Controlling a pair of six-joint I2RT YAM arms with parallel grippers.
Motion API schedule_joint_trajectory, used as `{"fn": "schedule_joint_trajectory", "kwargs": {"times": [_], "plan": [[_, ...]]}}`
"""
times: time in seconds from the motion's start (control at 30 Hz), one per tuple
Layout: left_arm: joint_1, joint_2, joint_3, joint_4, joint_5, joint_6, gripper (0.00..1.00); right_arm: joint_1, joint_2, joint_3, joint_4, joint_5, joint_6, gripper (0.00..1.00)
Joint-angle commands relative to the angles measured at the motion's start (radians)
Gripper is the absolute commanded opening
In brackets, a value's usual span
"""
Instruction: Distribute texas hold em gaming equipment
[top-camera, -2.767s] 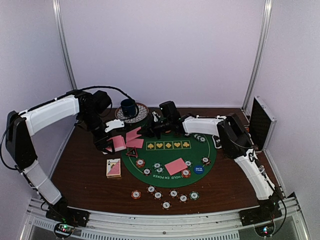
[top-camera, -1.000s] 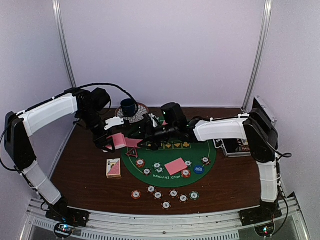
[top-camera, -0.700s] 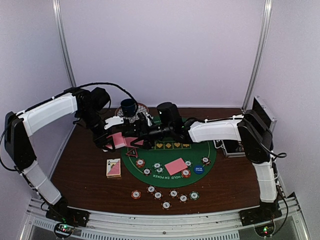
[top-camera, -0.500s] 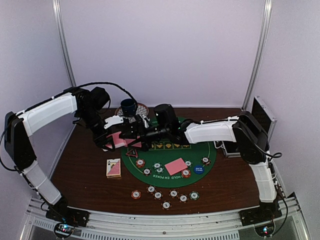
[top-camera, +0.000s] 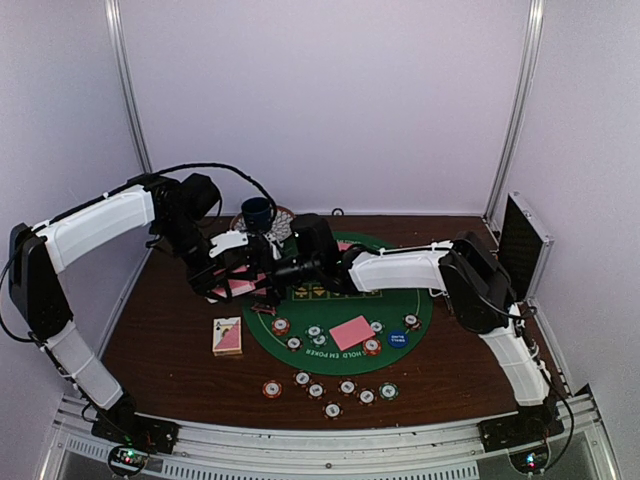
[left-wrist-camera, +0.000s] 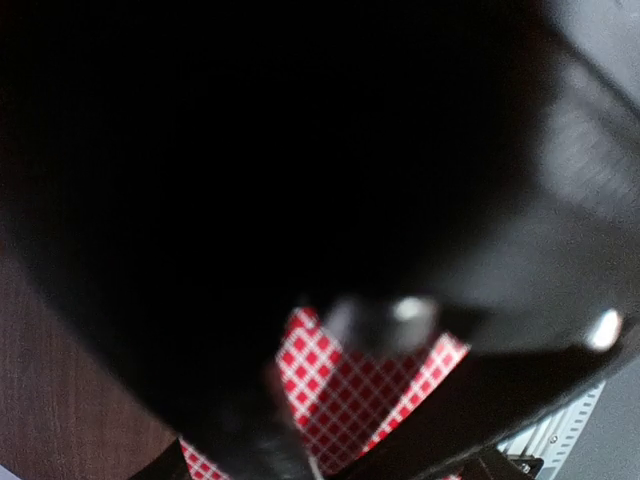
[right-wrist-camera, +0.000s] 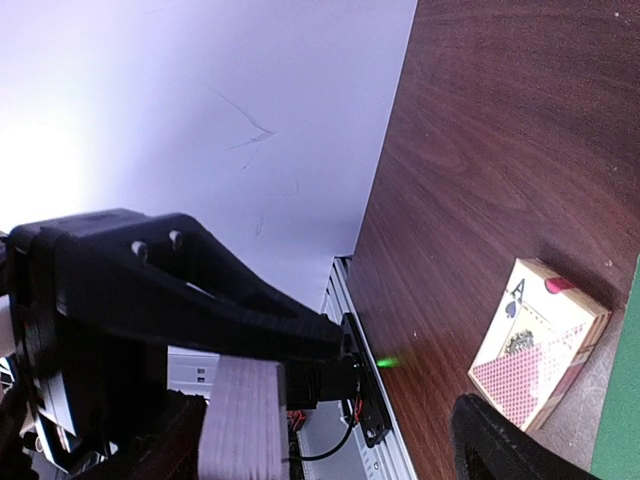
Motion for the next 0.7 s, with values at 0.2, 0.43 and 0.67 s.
{"fn": "schedule_joint_trajectory", "kwargs": {"times": [0.2,0.43,0.67], "plan": [[-0.002,-0.006,0.032,-0.010,0.037,0.023,0.00,0.000,0.084,0.116,-0.010,0.002,0.044,0.84],[-0.003,-0.013,0.026,-0.010,0.033,0.027,0.00,-0.035,0.063,0.011,0.049,-0.005,0.069,0.79],[-0.003,-0.012,0.024,-0.010,0.028,0.029,0.00,-0.064,-0.006,-0.102,0.095,-0.018,0.072,0.69]]}}
